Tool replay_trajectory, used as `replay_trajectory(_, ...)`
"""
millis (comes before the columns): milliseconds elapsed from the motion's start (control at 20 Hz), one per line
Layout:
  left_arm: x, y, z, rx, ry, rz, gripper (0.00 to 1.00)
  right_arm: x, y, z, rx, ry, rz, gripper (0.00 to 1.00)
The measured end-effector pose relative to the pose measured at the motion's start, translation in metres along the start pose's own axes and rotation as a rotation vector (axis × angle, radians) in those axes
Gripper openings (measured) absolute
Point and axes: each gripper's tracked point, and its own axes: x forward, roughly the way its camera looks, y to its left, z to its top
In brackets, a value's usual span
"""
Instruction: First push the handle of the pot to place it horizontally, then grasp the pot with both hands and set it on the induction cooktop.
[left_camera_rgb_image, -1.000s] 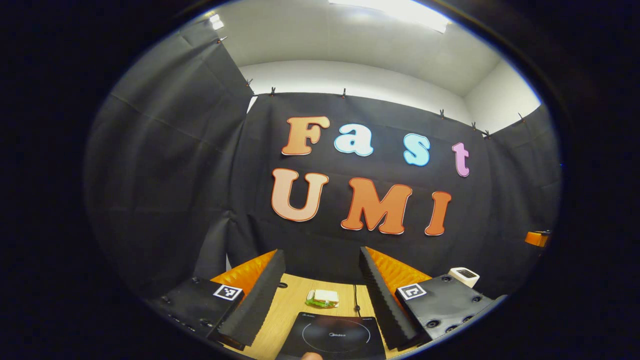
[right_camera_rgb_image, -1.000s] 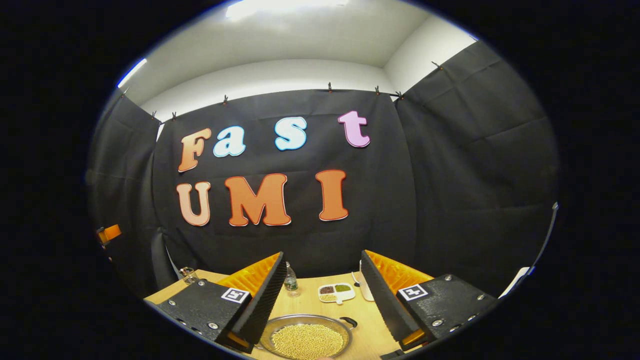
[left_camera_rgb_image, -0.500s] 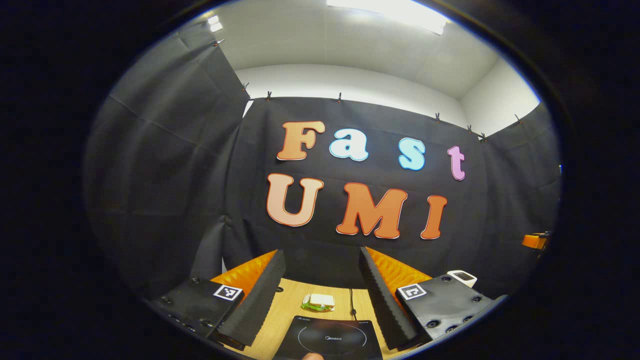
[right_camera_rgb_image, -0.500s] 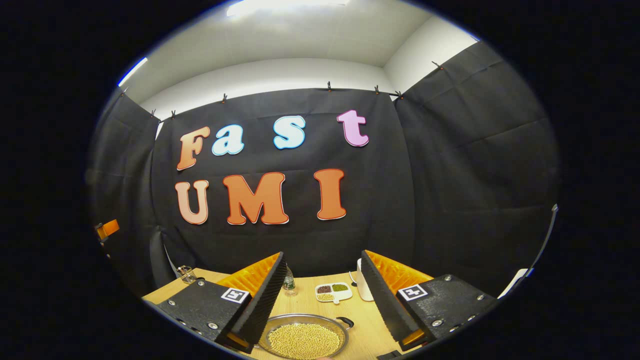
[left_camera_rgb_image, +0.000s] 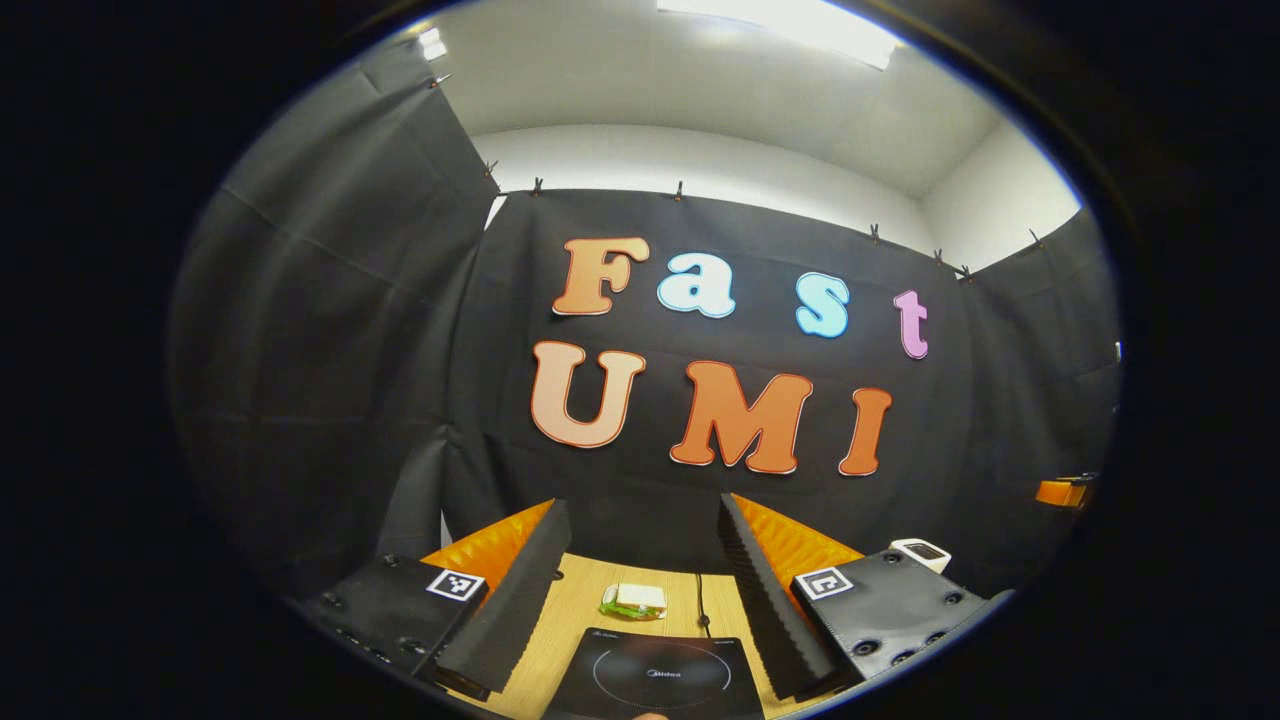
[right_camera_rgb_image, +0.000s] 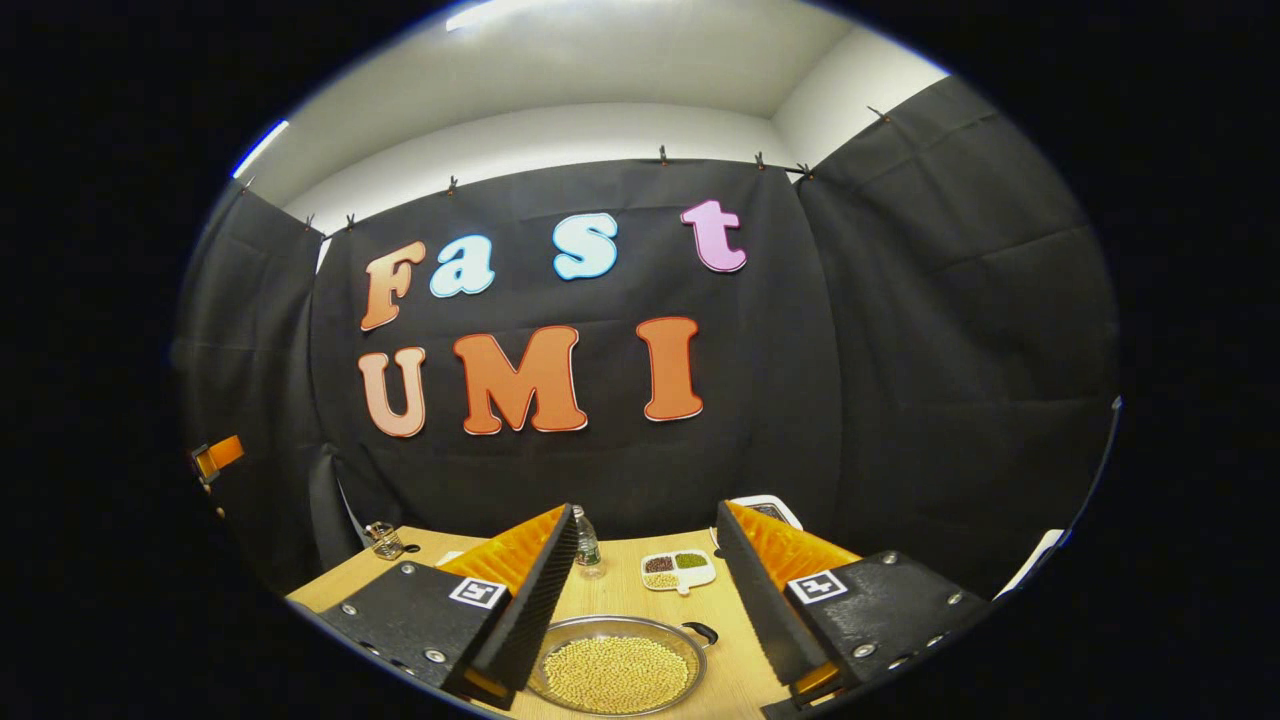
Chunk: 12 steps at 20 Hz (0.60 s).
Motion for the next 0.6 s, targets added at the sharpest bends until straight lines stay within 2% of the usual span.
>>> replay_trajectory(200, 0.000, 0.003, -0.004, -0.004, 0.013, 0.012, 0.97, -0.001, 0.007, -0.013, -0.001, 0.037, 0.030, 0.67)
replay_trajectory(250, 0.000, 0.005, -0.005, -0.004, 0.013, 0.020, 0.97, 0.000, 0.007, -0.017, 0.000, 0.048, 0.034, 0.58)
replay_trajectory(350, -0.001, 0.008, -0.003, 0.006, 0.005, 0.032, 0.98, 0.001, 0.006, -0.027, -0.003, 0.070, 0.030, 0.45)
replay_trajectory(400, -0.003, 0.009, -0.002, 0.013, 0.000, 0.037, 0.98, 0.002, 0.006, -0.033, -0.005, 0.085, 0.024, 0.47)
replay_trajectory(450, -0.003, 0.010, -0.001, 0.019, -0.005, 0.040, 0.98, 0.002, 0.006, -0.040, -0.002, 0.099, 0.024, 0.36)
replay_trajectory(550, -0.005, 0.010, 0.001, 0.024, -0.012, 0.042, 0.97, 0.003, 0.010, -0.051, 0.009, 0.127, 0.035, 0.30)
replay_trajectory(600, -0.006, 0.011, 0.002, 0.027, -0.018, 0.046, 0.97, 0.003, 0.014, -0.057, 0.011, 0.143, 0.045, 0.31)
